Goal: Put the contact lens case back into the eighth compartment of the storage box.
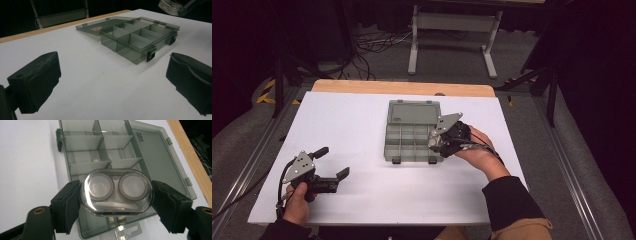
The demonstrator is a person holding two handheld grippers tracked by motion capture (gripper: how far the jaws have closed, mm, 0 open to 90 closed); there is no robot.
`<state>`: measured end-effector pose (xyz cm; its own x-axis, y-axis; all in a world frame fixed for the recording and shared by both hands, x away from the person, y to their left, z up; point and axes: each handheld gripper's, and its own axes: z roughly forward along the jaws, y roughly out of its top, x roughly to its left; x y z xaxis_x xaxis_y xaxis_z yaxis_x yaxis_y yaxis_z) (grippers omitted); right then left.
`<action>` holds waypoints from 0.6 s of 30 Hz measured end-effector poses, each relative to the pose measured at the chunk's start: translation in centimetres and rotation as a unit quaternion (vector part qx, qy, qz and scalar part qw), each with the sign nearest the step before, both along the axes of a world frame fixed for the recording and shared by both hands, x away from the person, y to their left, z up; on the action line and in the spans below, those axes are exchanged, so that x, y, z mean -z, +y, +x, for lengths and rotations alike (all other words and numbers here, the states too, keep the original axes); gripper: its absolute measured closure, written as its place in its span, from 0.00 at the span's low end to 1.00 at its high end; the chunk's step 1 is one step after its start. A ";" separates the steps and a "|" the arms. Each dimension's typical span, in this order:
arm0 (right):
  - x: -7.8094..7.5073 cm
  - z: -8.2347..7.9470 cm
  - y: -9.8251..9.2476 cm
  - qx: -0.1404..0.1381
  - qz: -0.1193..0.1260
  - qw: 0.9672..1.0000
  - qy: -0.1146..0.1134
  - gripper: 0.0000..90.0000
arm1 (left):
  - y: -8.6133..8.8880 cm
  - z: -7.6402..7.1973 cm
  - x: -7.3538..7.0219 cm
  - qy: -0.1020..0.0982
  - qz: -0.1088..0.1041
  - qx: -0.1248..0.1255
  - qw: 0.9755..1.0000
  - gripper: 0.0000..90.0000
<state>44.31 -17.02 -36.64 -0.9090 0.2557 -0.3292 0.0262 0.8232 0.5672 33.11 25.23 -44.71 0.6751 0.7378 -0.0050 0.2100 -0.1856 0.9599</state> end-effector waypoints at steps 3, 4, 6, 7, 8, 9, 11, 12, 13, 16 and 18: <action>0.0 0.2 -0.1 0.001 -0.003 1.000 0.001 0.30 | 0.0 0.0 0.0 0.000 0.000 0.000 1.000 0.01; 0.1 0.3 -0.1 0.003 -0.003 1.000 0.003 0.30 | 0.0 0.0 0.0 0.000 -0.002 -0.001 1.000 0.01; 0.2 0.4 -0.2 0.002 -0.005 1.000 0.000 0.30 | 0.0 0.0 0.0 0.000 -0.002 0.000 1.000 0.01; 0.2 0.5 -0.2 0.003 -0.005 1.000 0.003 0.30 | 0.0 0.0 0.0 0.000 -0.003 -0.001 1.000 0.01; 0.3 0.6 -0.3 0.005 -0.007 1.000 0.004 0.30 | 0.0 0.0 0.0 0.000 -0.003 0.000 1.000 0.01; 0.4 0.7 -0.3 0.006 -0.008 1.000 0.006 0.30 | 0.0 0.0 0.0 0.000 -0.004 0.000 1.000 0.01; 0.5 0.8 -0.3 0.004 -0.011 1.000 0.007 0.30 | 0.0 0.0 0.0 0.000 -0.004 0.000 1.000 0.01; 0.6 0.9 -0.3 0.005 -0.012 1.000 0.009 0.30 | 0.0 0.0 0.0 0.000 -0.002 0.000 1.000 0.01; 0.6 1.0 -0.4 0.003 -0.014 1.000 0.007 0.30 | 0.0 0.0 0.0 0.000 -0.002 0.000 1.000 0.01; 0.8 1.2 -0.4 0.003 -0.017 1.000 0.010 0.30 | 0.0 0.0 0.0 0.000 -0.002 0.001 1.000 0.01; 0.9 1.3 -0.4 0.004 -0.018 1.000 0.013 0.30 | 0.0 0.0 0.0 0.000 -0.003 0.000 1.000 0.01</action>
